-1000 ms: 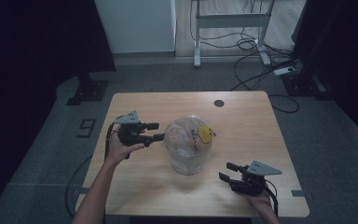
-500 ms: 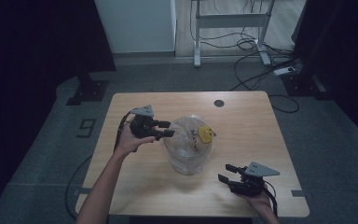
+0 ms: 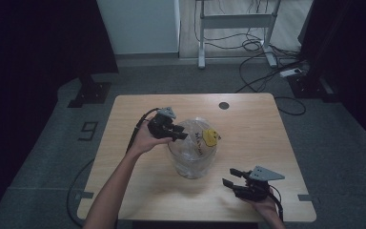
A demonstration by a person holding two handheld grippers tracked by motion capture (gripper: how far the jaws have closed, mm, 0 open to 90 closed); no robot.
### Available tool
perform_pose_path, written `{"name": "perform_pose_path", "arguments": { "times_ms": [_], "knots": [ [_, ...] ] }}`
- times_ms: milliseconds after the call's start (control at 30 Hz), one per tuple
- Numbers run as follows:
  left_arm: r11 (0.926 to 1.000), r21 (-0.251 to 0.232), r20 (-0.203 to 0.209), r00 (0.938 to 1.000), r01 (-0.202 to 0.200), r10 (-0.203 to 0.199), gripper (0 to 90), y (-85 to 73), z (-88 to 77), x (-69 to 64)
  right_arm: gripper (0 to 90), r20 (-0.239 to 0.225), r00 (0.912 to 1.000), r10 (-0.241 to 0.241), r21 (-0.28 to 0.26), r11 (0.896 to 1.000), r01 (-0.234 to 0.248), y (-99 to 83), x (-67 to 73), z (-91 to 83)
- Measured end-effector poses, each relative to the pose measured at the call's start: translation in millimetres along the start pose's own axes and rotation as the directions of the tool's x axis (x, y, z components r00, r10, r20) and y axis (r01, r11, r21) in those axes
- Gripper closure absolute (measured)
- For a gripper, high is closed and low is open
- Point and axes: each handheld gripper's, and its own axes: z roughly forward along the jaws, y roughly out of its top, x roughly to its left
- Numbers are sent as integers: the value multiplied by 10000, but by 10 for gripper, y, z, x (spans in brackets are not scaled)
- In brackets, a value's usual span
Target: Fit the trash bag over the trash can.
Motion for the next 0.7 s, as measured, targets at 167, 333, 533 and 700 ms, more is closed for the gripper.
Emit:
{"name": "perform_pose_path", "arguments": {
  "times_ms": [167,333,533,700],
  "knots": [
    [9996,269,98,10000,3,-6,627,11,67,-8,438,12,10000,-1,-14,10000,1,-4,-4,-6],
    [9991,427,120,9999,-57,52,614,35,86,-20,438,28,10000,-10,33,10000,10,-5,-7,-4],
    [9998,-203,316,9995,-12,19,588,72,10,-24,438,59,10000,-13,46,10000,13,-8,-11,-6],
    [9984,-573,420,9991,1,23,589,159,-4,-33,438,70,10000,-18,57,10000,18,-7,-11,-3]
  ]
}}
